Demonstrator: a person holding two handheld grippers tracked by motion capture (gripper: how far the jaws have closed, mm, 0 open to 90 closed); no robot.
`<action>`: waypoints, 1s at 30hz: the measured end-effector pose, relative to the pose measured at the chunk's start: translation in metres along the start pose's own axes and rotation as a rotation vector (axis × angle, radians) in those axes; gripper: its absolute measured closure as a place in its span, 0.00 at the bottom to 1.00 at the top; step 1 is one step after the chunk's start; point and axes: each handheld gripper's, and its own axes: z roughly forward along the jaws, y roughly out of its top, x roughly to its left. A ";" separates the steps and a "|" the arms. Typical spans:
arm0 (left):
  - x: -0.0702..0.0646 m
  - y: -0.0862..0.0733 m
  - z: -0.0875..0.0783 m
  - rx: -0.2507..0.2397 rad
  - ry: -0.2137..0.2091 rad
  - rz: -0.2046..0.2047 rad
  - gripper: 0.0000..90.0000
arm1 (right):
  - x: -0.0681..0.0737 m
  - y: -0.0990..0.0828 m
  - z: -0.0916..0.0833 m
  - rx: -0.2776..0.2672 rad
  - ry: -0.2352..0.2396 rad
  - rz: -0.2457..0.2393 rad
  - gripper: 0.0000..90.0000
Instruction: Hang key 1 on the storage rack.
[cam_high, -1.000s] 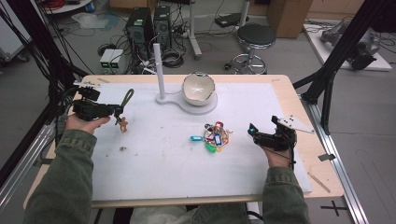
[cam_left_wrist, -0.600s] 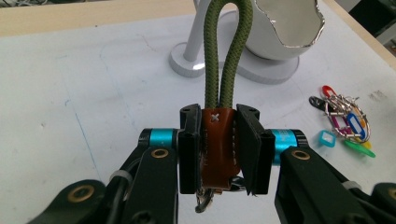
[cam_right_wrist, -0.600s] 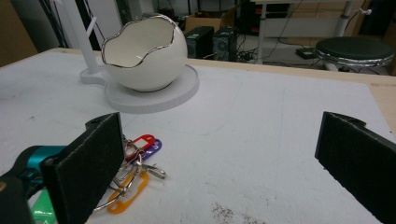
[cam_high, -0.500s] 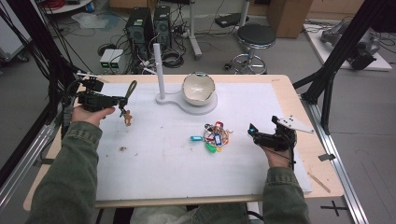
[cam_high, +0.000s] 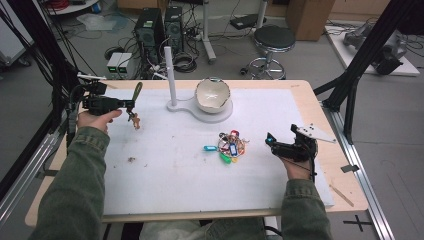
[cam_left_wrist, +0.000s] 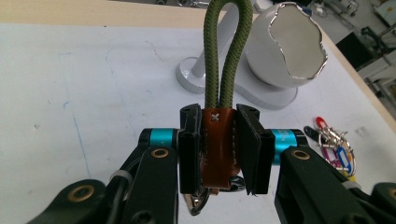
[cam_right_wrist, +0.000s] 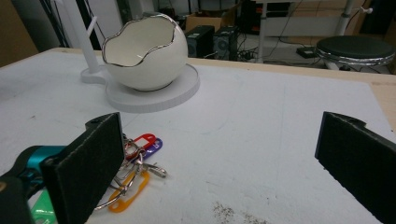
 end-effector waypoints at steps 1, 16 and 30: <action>0.000 0.002 0.002 0.014 0.014 0.007 0.79 | 0.000 0.000 0.000 0.003 -0.001 -0.001 0.01; -0.005 0.040 0.030 0.060 0.017 0.001 0.79 | -0.002 -0.001 -0.002 0.002 -0.005 0.005 0.01; -0.017 0.062 0.051 0.063 -0.014 -0.005 0.79 | -0.002 -0.002 -0.002 0.010 -0.007 -0.007 0.01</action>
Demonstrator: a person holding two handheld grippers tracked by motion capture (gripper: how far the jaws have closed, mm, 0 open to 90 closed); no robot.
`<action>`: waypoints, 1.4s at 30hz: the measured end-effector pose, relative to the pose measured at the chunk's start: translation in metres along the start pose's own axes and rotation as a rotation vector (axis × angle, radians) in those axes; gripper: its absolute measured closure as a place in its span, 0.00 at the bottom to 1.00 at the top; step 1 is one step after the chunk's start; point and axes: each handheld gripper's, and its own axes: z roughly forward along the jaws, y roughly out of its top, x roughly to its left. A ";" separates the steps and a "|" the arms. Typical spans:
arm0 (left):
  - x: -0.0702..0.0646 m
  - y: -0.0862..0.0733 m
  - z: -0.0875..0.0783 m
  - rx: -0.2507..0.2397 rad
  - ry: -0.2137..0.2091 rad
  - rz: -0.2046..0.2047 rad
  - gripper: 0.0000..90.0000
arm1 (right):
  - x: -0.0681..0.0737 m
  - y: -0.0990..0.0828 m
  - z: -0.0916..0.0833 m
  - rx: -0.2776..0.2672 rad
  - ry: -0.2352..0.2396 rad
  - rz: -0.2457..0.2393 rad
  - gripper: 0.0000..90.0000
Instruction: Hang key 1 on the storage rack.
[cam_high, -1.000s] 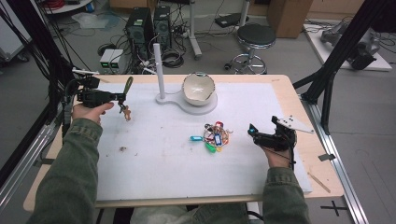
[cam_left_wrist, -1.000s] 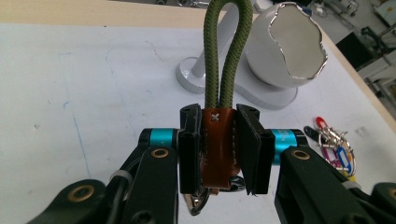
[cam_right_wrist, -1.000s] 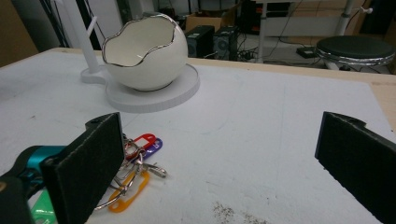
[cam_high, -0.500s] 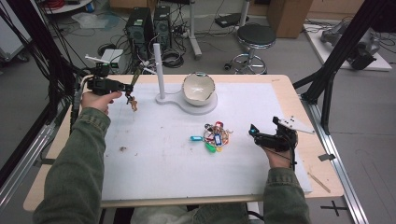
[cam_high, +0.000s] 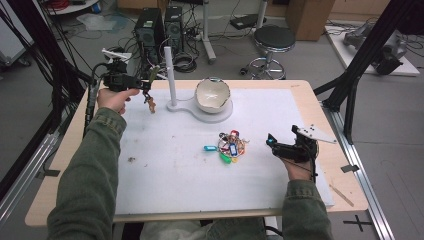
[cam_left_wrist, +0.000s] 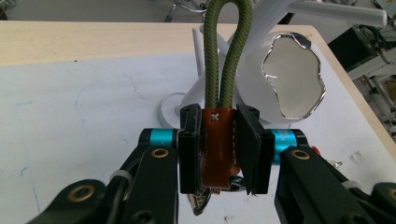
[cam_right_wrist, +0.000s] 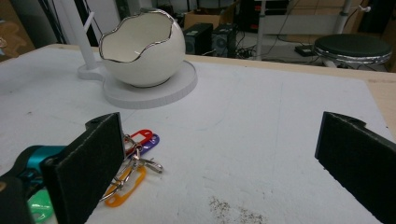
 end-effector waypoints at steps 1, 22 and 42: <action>0.000 0.001 0.001 -0.004 0.002 -0.005 0.79 | 0.000 0.000 0.000 0.001 0.000 0.004 0.01; 0.006 0.001 0.014 0.027 -0.008 -0.037 0.79 | 0.000 -0.001 0.000 0.010 -0.005 -0.008 0.01; -0.003 -0.005 0.034 0.083 0.009 0.021 0.79 | -0.001 -0.002 0.000 0.011 -0.004 -0.013 0.01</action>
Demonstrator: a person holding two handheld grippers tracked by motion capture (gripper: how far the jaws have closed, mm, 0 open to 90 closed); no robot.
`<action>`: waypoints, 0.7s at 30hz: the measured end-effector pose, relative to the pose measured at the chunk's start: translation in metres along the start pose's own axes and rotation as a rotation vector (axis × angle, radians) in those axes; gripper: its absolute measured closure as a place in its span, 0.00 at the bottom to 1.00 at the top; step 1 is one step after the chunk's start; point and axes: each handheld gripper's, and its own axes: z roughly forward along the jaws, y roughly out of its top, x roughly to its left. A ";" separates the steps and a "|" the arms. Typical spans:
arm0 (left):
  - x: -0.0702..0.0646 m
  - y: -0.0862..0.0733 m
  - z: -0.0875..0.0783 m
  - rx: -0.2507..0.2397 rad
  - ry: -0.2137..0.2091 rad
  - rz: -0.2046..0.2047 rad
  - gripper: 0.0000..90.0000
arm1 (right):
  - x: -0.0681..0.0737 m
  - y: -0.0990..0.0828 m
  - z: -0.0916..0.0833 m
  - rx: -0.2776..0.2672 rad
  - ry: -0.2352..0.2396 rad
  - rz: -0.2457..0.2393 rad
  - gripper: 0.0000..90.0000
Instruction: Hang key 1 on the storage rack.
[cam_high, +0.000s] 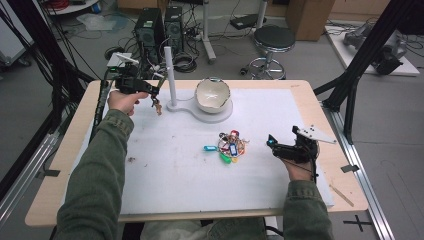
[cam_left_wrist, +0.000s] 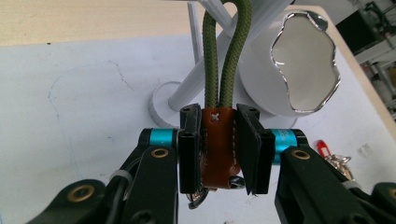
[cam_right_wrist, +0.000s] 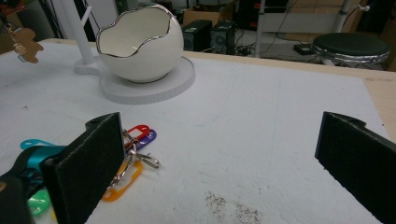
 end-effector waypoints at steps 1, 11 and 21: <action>0.000 0.000 0.001 0.004 0.002 0.004 0.79 | 0.000 0.000 0.000 0.001 0.000 0.002 0.01; -0.004 -0.002 0.005 0.014 0.047 0.049 0.78 | 0.000 0.000 0.000 0.004 0.000 0.004 0.01; 0.000 -0.007 -0.001 -0.059 0.094 0.023 0.55 | 0.000 0.000 0.000 0.004 -0.001 0.004 0.01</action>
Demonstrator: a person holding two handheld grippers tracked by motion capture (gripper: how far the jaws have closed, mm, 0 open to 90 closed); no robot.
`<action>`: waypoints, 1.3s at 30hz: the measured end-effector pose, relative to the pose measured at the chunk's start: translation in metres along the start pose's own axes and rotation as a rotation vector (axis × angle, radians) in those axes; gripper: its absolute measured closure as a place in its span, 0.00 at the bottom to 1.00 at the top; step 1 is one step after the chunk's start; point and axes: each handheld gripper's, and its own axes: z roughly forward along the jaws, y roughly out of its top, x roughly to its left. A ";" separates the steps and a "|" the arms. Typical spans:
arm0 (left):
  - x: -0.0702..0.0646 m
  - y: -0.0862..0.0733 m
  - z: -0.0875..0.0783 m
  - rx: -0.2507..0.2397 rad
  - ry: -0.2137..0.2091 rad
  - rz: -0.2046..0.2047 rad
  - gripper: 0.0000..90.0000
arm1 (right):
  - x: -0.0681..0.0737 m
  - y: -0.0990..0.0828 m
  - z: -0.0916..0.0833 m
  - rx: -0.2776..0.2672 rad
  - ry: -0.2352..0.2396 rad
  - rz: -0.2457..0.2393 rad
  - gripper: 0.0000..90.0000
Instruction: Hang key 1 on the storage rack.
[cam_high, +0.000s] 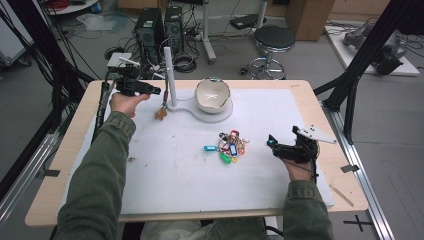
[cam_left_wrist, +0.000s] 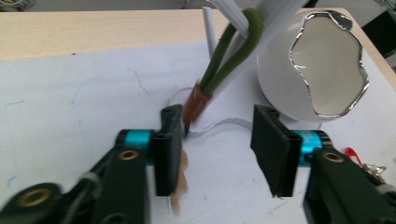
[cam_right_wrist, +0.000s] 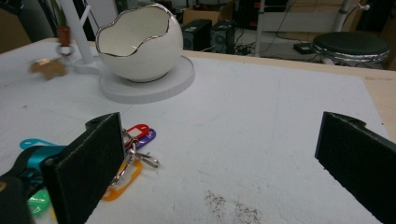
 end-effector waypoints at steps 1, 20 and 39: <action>0.001 -0.001 -0.001 -0.005 0.006 -0.008 0.51 | 0.000 0.000 0.000 0.000 0.000 0.000 0.01; -0.005 -0.011 -0.032 -0.083 0.098 0.032 0.02 | -0.002 0.000 -0.001 -0.003 -0.008 0.001 0.01; -0.005 -0.041 -0.048 -0.128 0.087 0.063 0.02 | 0.001 0.000 0.001 0.011 -0.004 -0.007 0.01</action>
